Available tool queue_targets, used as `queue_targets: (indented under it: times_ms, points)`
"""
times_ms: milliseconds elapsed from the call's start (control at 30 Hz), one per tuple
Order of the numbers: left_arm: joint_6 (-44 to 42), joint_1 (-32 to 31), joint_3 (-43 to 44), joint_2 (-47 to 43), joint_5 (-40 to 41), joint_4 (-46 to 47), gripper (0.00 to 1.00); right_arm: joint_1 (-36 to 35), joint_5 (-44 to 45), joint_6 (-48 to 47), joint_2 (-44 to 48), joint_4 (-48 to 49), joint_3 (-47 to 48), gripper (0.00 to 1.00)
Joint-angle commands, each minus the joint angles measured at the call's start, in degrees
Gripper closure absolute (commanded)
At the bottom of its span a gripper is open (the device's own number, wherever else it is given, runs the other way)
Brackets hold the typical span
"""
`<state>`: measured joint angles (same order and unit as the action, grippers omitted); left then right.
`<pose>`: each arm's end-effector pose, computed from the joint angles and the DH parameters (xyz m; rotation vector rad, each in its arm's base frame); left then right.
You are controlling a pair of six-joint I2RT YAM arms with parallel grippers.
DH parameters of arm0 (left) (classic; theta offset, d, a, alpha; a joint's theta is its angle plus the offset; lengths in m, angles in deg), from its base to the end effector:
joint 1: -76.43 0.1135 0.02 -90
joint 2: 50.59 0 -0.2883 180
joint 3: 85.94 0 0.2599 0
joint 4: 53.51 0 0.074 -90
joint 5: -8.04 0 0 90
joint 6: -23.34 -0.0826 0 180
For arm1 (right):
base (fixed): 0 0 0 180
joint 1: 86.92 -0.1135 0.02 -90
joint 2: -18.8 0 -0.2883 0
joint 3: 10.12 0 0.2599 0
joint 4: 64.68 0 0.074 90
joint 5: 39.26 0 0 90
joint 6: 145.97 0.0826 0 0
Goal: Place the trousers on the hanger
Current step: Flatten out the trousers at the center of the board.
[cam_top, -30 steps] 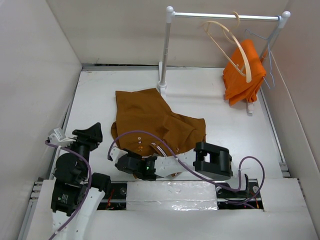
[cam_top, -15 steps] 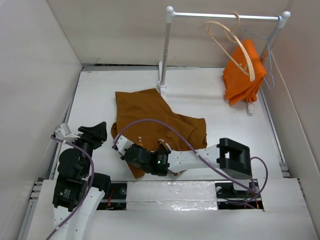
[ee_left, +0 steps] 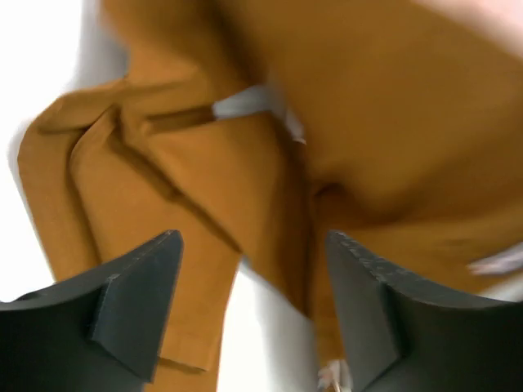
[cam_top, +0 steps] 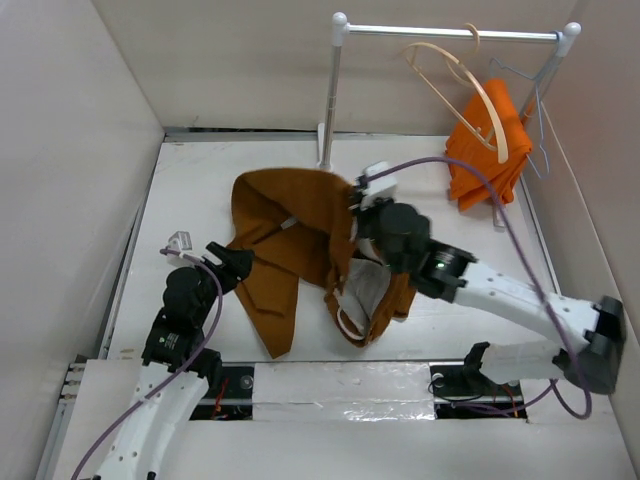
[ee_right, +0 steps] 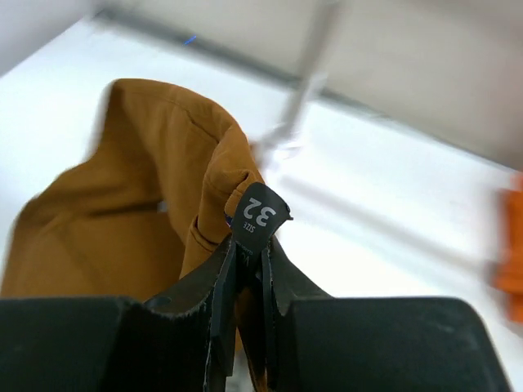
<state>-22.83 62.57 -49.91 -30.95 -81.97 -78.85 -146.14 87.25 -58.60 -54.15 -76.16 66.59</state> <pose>0.1481 -0.0365 0.2594 -0.4614 1.7242 -0.7362 0.2131 0.2617 0.3873 -0.4313 1.6267 0.2000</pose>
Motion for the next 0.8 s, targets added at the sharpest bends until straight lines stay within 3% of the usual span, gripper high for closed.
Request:
queue_targets:
  times_ms: [0, 167, 300, 533, 633, 767]
  points:
    - [1.69, -0.02, -2.72, 1.88, -1.40, 8.55, 0.30, 4.01, 5.31, 0.09, 11.14, -0.29, -2.08, 1.00]
    - [1.34, -0.02, -7.55, 10.14, -0.61, 15.76, 0.28, 13.06, 0.85, 0.43, 20.20, -2.47, -5.25, 1.00]
    - [0.82, -0.02, -8.26, 19.45, 2.82, 17.88, 0.29, 15.89, 1.54, 1.84, 22.93, -5.21, -6.40, 1.00]
    - [1.60, -0.02, -10.37, 17.37, 9.06, 12.18, 0.29, 19.84, -2.05, 2.46, 27.77, -4.95, -5.96, 1.00]
    - [3.44, -0.02, -11.25, 16.31, 7.57, 10.08, 0.29, 20.64, -4.17, 4.38, 27.42, -5.21, -5.17, 1.00]
    - [5.82, -0.02, -11.60, 18.06, 7.13, 8.56, 0.39, 21.34, -5.13, 4.66, 26.72, -5.03, -4.99, 1.00]
